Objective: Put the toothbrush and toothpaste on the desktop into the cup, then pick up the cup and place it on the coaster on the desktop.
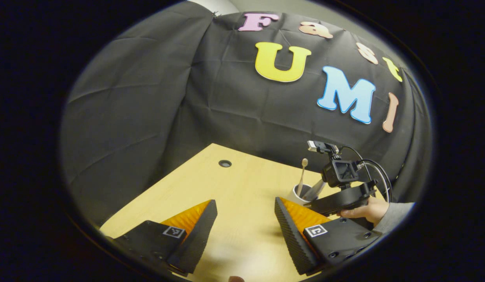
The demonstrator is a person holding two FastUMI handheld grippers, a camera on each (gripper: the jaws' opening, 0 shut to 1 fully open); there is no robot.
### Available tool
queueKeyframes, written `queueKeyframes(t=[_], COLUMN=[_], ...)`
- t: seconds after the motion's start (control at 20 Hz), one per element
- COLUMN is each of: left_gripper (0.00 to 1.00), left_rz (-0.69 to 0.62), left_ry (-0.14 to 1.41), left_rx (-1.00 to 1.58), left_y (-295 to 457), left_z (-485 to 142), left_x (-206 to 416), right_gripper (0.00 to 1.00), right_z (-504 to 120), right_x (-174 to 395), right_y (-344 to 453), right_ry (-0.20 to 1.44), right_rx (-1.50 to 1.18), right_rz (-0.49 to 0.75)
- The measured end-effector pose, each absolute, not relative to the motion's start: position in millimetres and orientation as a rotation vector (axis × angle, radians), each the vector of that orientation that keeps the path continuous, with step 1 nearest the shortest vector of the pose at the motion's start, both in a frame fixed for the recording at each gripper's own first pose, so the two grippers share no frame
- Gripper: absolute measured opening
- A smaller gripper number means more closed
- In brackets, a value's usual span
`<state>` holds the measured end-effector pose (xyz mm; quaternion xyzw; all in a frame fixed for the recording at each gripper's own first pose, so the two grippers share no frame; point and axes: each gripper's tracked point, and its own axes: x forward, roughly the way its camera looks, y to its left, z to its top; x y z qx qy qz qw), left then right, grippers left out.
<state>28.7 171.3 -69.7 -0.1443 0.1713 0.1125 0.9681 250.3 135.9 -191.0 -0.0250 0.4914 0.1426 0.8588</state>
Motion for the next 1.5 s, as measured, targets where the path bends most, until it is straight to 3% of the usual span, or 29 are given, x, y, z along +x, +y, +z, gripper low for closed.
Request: queueKeyframes(t=[0.05, 0.1, 0.15, 0.25, 0.3, 0.35, 0.4, 0.6, 0.75, 1.15, 1.2, 1.3, 1.5], left_gripper=[1.00, 0.95, 0.95, 0.95, 0.95, 0.95, 0.95, 0.95, 0.95, 0.95, 1.00, 0.95, 0.95], left_rz=[0.227, 0.226, 0.225, 0.223, 0.222, 0.223, 0.222, 0.217, 0.215, 0.179, 0.171, 0.157, 0.123], left_ry=[0.348, 0.350, 0.350, 0.349, 0.349, 0.347, 0.345, 0.334, 0.325, 0.274, 0.271, 0.266, 0.236], left_rx=[-0.292, -0.292, -0.292, -0.291, -0.288, -0.286, -0.282, -0.268, -0.254, -0.203, -0.203, -0.199, -0.164], left_y=[171, 172, 172, 172, 173, 174, 174, 175, 175, 166, 163, 157, 150], left_z=[-69, -69, -67, -64, -64, -64, -64, -64, -64, -54, -52, -50, -41], left_x=[29, 29, 29, 29, 29, 31, 31, 31, 33, 39, 40, 41, 44], right_gripper=[0.27, 0.27, 0.24, 0.29, 0.27, 0.38, 0.41, 0.41, 0.95, 0.96, 0.96, 0.96, 0.96], right_z=[-190, -191, -191, -182, -182, -179, -177, -164, -151, -103, -94, -78, -42], right_x=[248, 250, 250, 243, 241, 240, 241, 238, 231, 197, 190, 179, 157], right_y=[135, 137, 139, 138, 135, 133, 131, 130, 126, 93, 86, 66, 11], right_ry=[1.035, 1.032, 1.028, 1.015, 1.002, 0.984, 0.966, 0.899, 0.861, 0.758, 0.734, 0.683, 0.520], right_rx=[-0.056, -0.058, -0.063, -0.074, -0.077, -0.083, -0.093, -0.067, -0.042, 0.058, 0.079, 0.105, 0.080], right_rz=[0.298, 0.299, 0.302, 0.305, 0.312, 0.321, 0.322, 0.350, 0.360, 0.362, 0.351, 0.323, 0.214])
